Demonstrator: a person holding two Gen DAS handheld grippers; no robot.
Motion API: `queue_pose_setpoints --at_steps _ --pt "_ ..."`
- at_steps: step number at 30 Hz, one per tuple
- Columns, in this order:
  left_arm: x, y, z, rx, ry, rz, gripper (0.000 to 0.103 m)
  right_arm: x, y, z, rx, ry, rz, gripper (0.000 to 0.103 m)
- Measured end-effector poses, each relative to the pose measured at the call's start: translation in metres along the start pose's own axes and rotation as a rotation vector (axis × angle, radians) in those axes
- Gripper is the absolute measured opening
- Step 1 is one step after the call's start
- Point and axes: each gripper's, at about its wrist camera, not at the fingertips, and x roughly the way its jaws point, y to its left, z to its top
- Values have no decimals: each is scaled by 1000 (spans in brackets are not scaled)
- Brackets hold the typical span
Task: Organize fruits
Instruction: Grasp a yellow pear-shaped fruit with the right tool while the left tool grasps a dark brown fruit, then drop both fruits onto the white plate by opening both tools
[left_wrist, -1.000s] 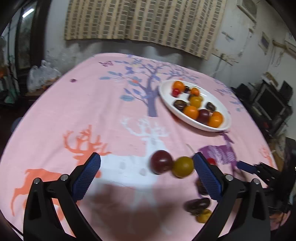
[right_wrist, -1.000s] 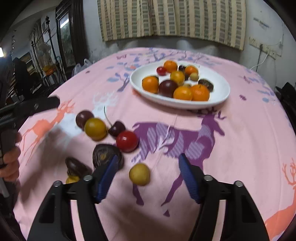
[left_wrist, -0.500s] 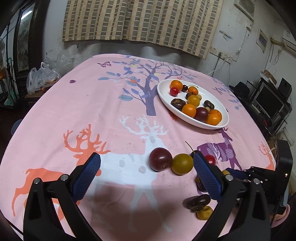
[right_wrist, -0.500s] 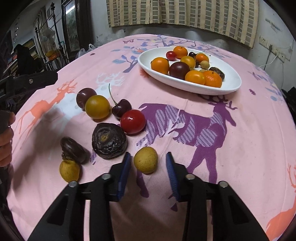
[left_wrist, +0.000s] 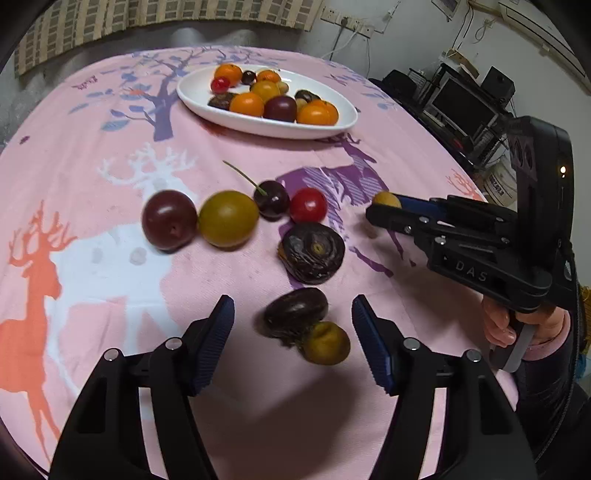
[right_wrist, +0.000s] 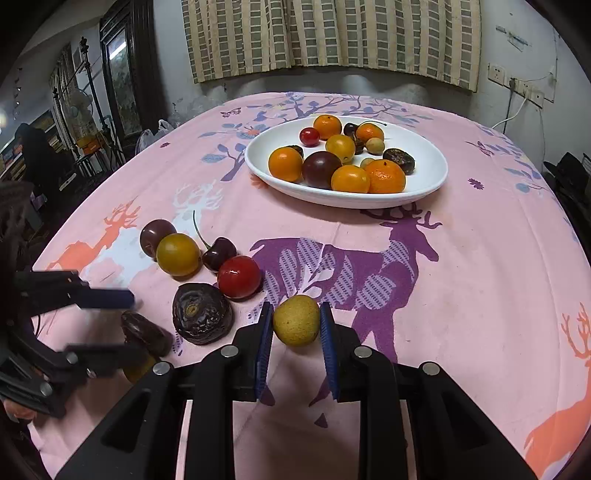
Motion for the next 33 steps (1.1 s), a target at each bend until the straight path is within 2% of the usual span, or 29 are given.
queue_pose_setpoints --at_steps 4,9,11,15,18,21,23,26,30,33 --pt "2 -3 0 -1 -9 1 63 -1 0 -1 -1 -6 -9 26" --pt "10 -4 -1 -2 11 -4 46 -2 1 -1 -3 -8 -9 26" --pt "12 -5 0 0 13 -20 44 -3 2 -1 -4 -11 -11 26" --pt "9 -4 0 3 -8 -3 38 -5 3 0 -8 -22 -5 26" --pt "2 1 0 -34 -24 -25 37 -9 2 -1 -10 -47 -4 26" --pt "-13 0 6 -35 -61 -58 37 -20 0 2 1 -109 -3 26" --pt "-21 -4 23 -4 -78 -62 37 -27 -2 13 5 -167 -13 25" --pt "-25 -8 65 52 -122 -9 37 -27 -11 41 16 -241 -62 25" --pt "-6 -4 136 84 -196 82 37 2 -34 86 54 -257 -87 25" --pt "28 9 186 68 -202 133 37 33 -54 112 97 -244 -72 25"
